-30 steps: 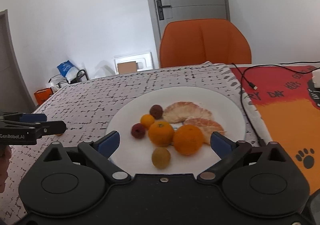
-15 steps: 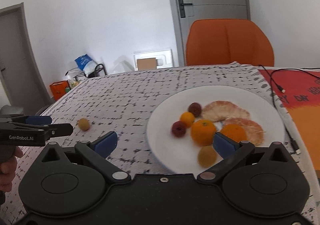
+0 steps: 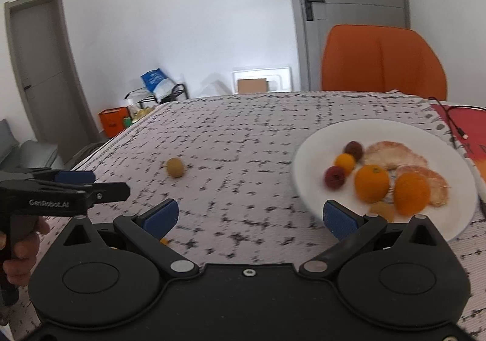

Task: Organize fruits
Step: 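Grasp the small tangerine on the table with the right tool while the left tool approaches the last yellow fruit, then grasp the last yellow fruit with the left tool while the right tool carries the tangerine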

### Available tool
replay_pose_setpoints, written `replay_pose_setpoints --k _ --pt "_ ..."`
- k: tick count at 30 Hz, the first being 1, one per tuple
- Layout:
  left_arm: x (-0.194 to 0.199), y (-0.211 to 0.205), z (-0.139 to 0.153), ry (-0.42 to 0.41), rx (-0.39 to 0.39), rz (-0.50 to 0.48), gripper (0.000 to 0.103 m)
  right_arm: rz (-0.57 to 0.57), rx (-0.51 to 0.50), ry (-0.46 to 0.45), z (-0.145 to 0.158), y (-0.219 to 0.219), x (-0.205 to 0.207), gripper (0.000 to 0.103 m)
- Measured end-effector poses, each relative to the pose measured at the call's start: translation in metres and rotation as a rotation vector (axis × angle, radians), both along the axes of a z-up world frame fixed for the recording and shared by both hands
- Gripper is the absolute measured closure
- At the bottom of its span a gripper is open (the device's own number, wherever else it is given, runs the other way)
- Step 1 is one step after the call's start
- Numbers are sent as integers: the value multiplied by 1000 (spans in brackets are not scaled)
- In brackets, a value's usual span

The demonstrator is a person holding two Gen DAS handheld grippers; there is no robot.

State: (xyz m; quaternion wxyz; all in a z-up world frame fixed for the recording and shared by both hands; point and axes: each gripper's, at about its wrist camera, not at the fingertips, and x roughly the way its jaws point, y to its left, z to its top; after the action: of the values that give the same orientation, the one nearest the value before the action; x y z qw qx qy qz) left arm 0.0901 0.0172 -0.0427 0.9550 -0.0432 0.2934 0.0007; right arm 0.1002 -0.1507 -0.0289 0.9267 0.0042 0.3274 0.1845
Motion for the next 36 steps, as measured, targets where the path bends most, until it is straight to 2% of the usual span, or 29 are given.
replay_pose_setpoints --k 12,18,20,21,22,27,36 --pt "-23 21 -2 -2 -1 51 16 127 16 42 -7 35 -6 16" --pt "-30 31 -4 0 -2 76 16 196 12 64 -13 51 -7 30" --pt "-32 34 -4 -2 -3 82 16 211 13 80 -16 55 -5 41" --pt "-32 35 -5 -1 -4 85 16 219 13 91 -19 57 -5 58" --pt "-33 37 -5 1 -7 89 16 229 12 104 -21 59 -4 81" --pt "-30 40 -6 6 -15 94 16 239 8 107 -24 63 -2 82" --pt "-14 31 -9 9 -24 54 16 160 4 97 -22 43 9 82"
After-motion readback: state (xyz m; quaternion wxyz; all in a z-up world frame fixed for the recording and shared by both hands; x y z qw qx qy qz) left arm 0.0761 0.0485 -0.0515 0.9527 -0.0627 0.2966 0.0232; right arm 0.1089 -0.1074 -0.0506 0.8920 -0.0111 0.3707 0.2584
